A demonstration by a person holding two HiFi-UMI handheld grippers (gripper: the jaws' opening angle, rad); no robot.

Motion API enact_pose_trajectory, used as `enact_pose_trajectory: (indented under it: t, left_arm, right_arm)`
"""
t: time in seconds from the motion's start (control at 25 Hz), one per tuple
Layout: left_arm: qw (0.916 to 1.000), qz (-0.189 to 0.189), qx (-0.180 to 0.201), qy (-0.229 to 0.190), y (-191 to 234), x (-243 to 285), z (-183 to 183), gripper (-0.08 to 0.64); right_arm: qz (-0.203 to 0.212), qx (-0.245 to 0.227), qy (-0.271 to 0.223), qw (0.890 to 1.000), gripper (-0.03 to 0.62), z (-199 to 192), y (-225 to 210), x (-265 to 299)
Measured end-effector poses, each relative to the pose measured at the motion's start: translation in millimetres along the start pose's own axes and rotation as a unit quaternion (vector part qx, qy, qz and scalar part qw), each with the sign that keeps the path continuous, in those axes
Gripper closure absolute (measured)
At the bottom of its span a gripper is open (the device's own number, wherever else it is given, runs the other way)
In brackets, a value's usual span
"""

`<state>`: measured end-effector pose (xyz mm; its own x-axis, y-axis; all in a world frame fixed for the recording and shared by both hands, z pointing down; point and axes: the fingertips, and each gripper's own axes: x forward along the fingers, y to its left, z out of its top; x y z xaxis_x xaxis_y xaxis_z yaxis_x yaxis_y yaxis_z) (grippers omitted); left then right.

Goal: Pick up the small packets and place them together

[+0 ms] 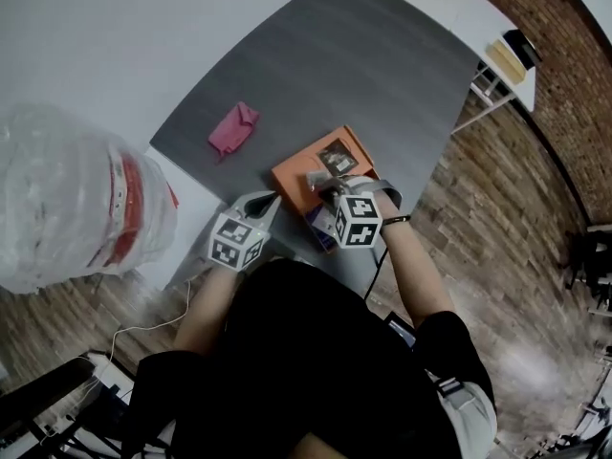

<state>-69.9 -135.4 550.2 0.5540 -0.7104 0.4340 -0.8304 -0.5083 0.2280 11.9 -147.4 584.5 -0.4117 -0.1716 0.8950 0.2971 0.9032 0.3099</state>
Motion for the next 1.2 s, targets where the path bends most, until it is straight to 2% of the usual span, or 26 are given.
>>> enact_pose_trajectory:
  t: [0.24,0.48,0.72,0.84,1.2]
  left_arm:
    - [0.9995,0.024,-0.020,-0.009,10,-12,-4,0.560]
    - [0.9991,0.033,-0.027,-0.005,11,-14,-9,0.560]
    - [0.9986,0.024,-0.044,-0.017,17,-16,-4,0.560]
    - [0.9988,0.018,-0.042,-0.018,18,-13,-2,0.560]
    - [0.9994,-0.009,-0.027,-0.019,11,-1,8,0.560]
  right_arm:
    - [0.010,-0.044,0.004,0.999,0.581,12,-12,15]
    - [0.017,-0.060,0.013,0.998,0.581,9,-16,21]
    - [0.028,-0.052,0.018,0.998,0.578,12,-18,29]
    - [0.024,-0.039,0.017,0.999,0.503,13,-20,30]
    - [0.004,-0.013,0.011,1.000,0.513,9,-23,20]
